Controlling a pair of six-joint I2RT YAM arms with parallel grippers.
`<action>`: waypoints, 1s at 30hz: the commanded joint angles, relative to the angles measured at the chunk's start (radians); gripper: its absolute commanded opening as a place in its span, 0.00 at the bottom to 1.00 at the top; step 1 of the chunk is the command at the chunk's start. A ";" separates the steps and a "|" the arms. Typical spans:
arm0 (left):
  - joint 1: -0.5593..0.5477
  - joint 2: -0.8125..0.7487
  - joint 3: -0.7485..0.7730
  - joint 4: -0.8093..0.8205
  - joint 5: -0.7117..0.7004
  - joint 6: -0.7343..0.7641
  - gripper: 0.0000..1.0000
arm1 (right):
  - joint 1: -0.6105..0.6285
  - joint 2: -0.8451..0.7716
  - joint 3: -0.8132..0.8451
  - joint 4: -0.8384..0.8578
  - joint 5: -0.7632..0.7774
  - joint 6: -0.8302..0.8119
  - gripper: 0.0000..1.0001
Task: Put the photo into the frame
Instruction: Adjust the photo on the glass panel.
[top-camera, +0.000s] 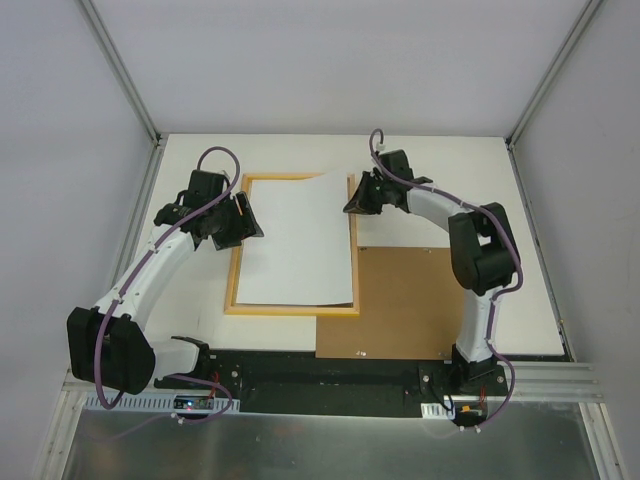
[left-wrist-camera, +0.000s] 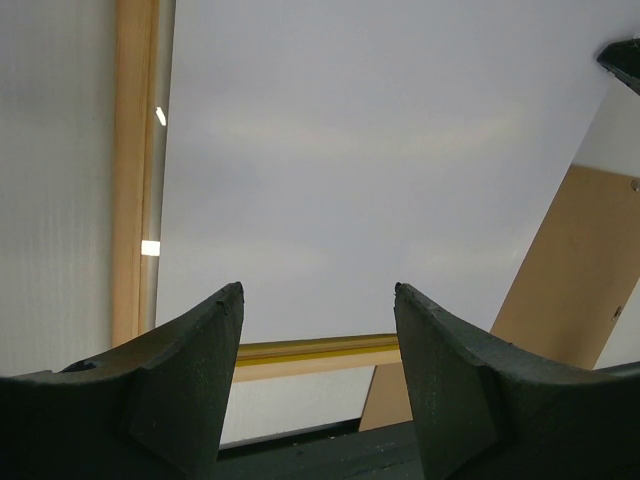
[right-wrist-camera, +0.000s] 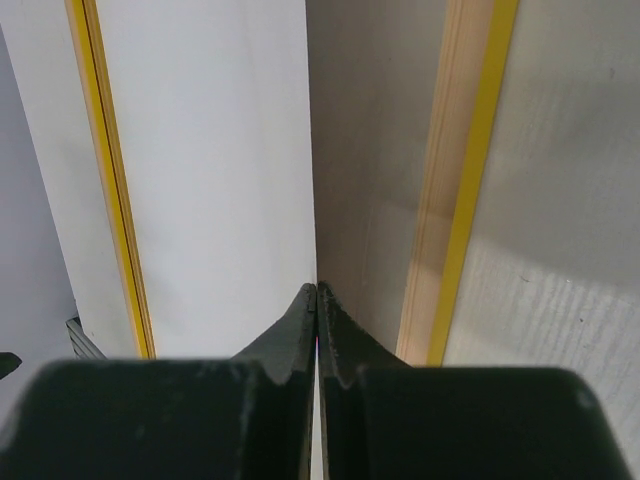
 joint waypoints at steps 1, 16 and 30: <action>0.011 -0.003 0.036 0.004 0.011 0.028 0.61 | 0.016 0.007 0.026 0.036 0.022 0.023 0.01; 0.011 0.000 0.034 0.006 0.011 0.029 0.61 | 0.040 0.048 0.076 0.020 0.026 0.019 0.01; 0.011 0.005 0.036 0.006 0.014 0.029 0.61 | 0.026 -0.039 0.118 -0.190 0.166 -0.112 0.42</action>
